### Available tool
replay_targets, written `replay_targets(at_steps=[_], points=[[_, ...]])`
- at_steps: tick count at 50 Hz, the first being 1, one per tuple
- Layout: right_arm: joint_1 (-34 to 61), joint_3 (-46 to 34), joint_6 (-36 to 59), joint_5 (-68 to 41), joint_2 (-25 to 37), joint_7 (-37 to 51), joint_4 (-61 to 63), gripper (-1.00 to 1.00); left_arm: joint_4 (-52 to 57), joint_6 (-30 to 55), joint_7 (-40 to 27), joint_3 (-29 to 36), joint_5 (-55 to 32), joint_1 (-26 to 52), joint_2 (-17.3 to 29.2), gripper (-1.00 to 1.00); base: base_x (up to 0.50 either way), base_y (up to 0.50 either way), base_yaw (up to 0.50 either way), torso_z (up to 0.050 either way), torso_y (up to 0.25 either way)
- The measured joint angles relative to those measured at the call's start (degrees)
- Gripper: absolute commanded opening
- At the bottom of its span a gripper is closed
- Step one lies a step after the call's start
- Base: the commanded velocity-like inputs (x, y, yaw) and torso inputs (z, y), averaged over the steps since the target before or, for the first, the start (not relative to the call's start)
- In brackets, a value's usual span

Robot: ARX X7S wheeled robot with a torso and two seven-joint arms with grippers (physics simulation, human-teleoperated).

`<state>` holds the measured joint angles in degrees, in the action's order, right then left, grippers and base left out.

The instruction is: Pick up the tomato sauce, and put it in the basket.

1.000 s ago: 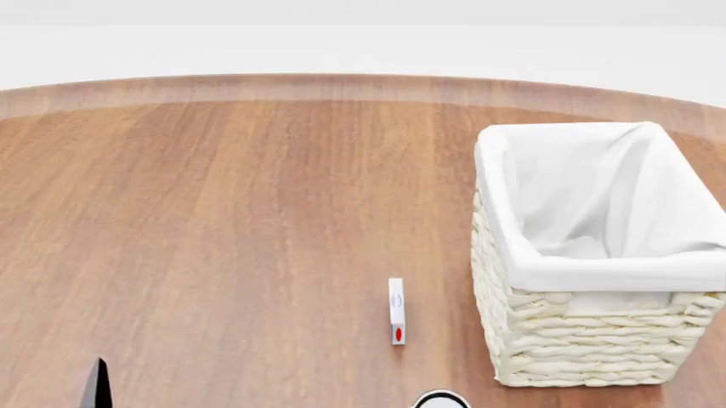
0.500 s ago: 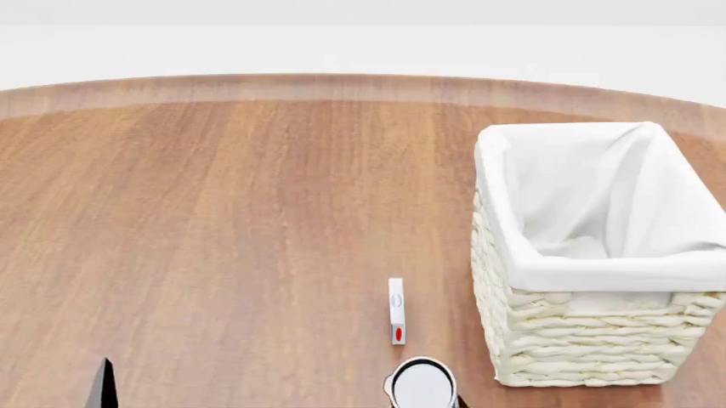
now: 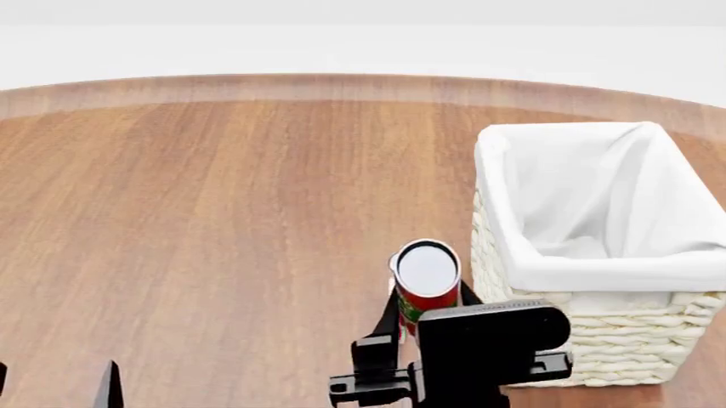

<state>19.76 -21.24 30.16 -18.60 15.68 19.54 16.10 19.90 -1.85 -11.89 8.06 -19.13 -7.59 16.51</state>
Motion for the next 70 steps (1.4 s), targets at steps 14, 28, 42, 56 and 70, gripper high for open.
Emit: replay_targets(at_steps=[14, 28, 42, 56, 70], points=[[13.51, 1.34, 3.38, -1.06, -1.6, -1.77, -8.78, -1.0, -0.77, -0.36, -0.17, 0.5, 0.21, 0.26, 0.04, 1.0, 0.0, 0.0, 0.0, 0.0, 0.001], [28.69, 1.73, 2.48, 0.0, -3.75, -4.48, -25.84, -1.0, -1.73, -0.63, -0.22, 0.91, 0.17, 0.71, 0.06, 1.0, 0.0, 0.0, 0.0, 0.0, 0.0], [41.38, 1.55, -2.72, 1.74, -6.0, -6.95, -45.98, -1.0, -2.08, -0.88, -0.36, 0.75, -0.4, 0.82, 0.4, 1.0, 0.0, 0.0, 0.0, 0.0, 0.001], [54.93, 2.09, -15.9, 4.39, -9.27, -8.77, -76.88, -1.0, -3.29, -1.65, -0.29, 0.44, -1.04, 0.91, 0.61, 1.0, 0.0, 0.0, 0.0, 0.0, 0.0], [57.83, 5.6, -19.44, 6.86, -9.0, -8.66, -87.9, -1.0, -3.52, -1.87, -0.54, 0.47, -1.27, 0.91, 0.84, 1.0, 0.0, 0.0, 0.0, 0.0, 0.0]])
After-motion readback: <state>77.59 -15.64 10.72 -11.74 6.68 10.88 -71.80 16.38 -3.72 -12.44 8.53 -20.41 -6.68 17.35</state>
